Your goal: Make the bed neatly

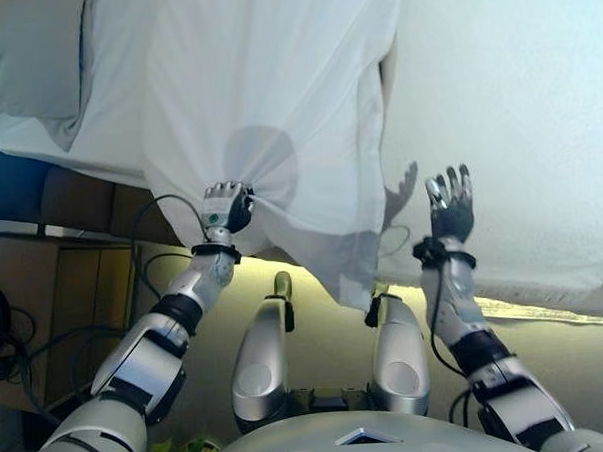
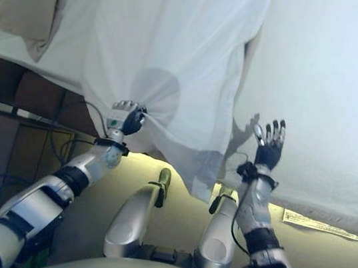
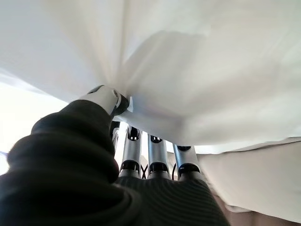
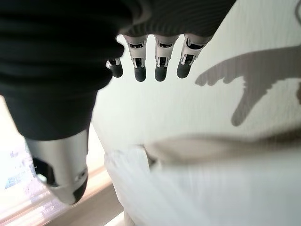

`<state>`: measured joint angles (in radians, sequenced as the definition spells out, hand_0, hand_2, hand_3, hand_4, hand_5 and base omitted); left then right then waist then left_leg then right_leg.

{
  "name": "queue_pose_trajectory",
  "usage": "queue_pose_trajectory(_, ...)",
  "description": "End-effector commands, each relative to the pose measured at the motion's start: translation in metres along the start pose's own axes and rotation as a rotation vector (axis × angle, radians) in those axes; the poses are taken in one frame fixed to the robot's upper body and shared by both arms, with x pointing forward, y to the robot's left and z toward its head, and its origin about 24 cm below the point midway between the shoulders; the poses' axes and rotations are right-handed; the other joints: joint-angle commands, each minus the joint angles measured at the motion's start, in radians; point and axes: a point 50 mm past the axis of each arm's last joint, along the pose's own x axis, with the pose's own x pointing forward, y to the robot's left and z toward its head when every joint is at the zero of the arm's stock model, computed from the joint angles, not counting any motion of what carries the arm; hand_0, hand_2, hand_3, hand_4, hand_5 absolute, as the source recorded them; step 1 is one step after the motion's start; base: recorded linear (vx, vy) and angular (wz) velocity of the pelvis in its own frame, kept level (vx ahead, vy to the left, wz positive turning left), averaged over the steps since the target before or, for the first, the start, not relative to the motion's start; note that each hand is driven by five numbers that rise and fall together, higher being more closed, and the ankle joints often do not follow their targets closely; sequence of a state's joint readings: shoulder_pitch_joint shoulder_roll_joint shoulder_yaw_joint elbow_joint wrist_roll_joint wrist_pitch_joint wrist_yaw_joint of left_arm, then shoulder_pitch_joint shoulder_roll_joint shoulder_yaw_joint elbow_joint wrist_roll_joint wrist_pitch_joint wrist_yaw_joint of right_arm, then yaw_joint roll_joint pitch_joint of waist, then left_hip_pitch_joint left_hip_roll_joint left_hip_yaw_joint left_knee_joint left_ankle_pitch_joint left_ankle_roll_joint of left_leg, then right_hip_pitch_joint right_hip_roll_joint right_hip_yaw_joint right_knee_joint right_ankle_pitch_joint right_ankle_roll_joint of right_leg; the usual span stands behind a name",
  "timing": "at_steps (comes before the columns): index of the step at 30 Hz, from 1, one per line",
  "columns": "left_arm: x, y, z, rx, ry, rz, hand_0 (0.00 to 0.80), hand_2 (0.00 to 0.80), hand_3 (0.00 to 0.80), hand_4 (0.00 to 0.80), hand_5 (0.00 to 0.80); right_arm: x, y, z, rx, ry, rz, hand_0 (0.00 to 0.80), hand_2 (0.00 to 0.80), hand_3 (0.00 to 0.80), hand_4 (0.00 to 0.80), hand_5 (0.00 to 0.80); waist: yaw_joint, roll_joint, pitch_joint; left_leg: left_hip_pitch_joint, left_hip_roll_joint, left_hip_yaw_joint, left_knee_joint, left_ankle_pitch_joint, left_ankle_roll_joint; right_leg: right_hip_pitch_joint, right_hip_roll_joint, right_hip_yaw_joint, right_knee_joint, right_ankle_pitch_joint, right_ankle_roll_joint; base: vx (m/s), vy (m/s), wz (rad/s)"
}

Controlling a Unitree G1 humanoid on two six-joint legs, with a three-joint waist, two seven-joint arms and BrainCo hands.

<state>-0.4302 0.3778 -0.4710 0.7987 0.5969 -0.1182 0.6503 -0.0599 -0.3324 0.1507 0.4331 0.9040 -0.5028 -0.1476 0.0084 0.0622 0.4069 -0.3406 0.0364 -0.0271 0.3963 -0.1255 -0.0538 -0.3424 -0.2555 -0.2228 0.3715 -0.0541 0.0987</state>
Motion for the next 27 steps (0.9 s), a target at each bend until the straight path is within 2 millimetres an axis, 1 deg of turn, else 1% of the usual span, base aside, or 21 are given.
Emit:
queue_pose_trajectory(1,-0.049,0.002,-0.066,0.125,0.167,-0.082,0.800,0.800,0.800,0.800,0.800,-0.006,-0.001,0.013,0.066,-0.051,0.090,0.000,0.000,0.000,0.000,0.000,0.007,-0.076,-0.075,0.039,0.038,0.049,-0.079,0.070,0.019,0.118,-0.037,0.018,-0.090,0.048,0.043,0.101,-0.107,-0.11)
queue_pose_trajectory(5,-0.064,-0.006,-0.073,0.126,0.198,-0.138,0.800,0.800,0.800,0.800,0.800,-0.004,-0.002,0.014,0.058,-0.030,0.087,0.000,0.000,0.000,0.000,0.000,0.009,-0.079,-0.120,0.084,0.050,0.047,-0.118,0.083,0.008,0.167,-0.025,0.009,-0.127,0.041,0.042,0.099,-0.086,-0.17)
queue_pose_trajectory(9,-0.081,-0.012,-0.082,0.128,0.213,-0.196,0.800,0.800,0.800,0.800,0.800,-0.004,0.001,0.015,0.039,-0.014,0.080,0.000,0.000,0.000,0.000,0.000,0.019,-0.067,-0.157,0.119,0.060,0.040,-0.146,0.093,-0.003,0.209,-0.018,-0.002,-0.147,0.028,0.043,0.096,-0.050,-0.01)
queue_pose_trajectory(14,-0.093,-0.013,-0.087,0.148,0.201,-0.239,0.800,0.800,0.800,0.800,0.800,-0.006,0.003,0.015,0.026,0.004,0.066,0.000,0.000,0.000,0.000,0.000,0.028,-0.056,-0.185,0.146,0.072,0.031,-0.178,0.109,-0.015,0.245,-0.011,-0.015,-0.169,0.019,0.047,0.060,-0.021,0.03)
queue_pose_trajectory(15,-0.094,-0.013,-0.087,0.148,0.200,-0.238,0.675,0.675,0.675,0.675,0.675,-0.006,0.003,0.015,0.024,0.007,0.063,0.000,0.000,0.000,0.000,0.000,0.030,-0.055,-0.190,0.149,0.072,0.029,-0.185,0.113,-0.017,0.251,-0.009,-0.018,-0.175,0.019,0.048,0.033,-0.008,0.04)
queue_pose_trajectory(16,-0.095,-0.012,-0.088,0.151,0.201,-0.234,0.000,0.000,0.000,0.000,0.000,-0.006,0.002,0.015,0.020,0.007,0.058,0.000,0.000,0.000,0.000,0.000,0.032,-0.054,-0.193,0.151,0.073,0.027,-0.190,0.117,-0.019,0.256,-0.009,-0.021,-0.180,0.019,0.049,0.023,-0.003,0.04)
queue_pose_trajectory(21,-0.098,-0.012,-0.090,0.163,0.199,-0.242,0.000,0.000,0.000,0.000,0.000,-0.006,-0.001,0.017,0.017,0.005,0.042,0.000,0.000,0.000,0.000,0.000,0.035,-0.051,-0.197,0.146,0.080,0.024,-0.199,0.130,-0.027,0.260,-0.010,-0.030,-0.186,0.019,0.051,-0.001,0.005,0.04)
queue_pose_trajectory(27,-0.099,-0.014,-0.089,0.165,0.187,-0.254,0.000,0.000,0.000,0.000,0.000,-0.007,-0.002,0.017,0.022,0.009,0.046,0.000,0.000,0.000,0.000,0.000,0.032,-0.057,-0.199,0.150,0.082,0.031,-0.230,0.147,-0.032,0.265,-0.004,-0.031,-0.215,0.035,0.058,-0.003,0.001,0.02)
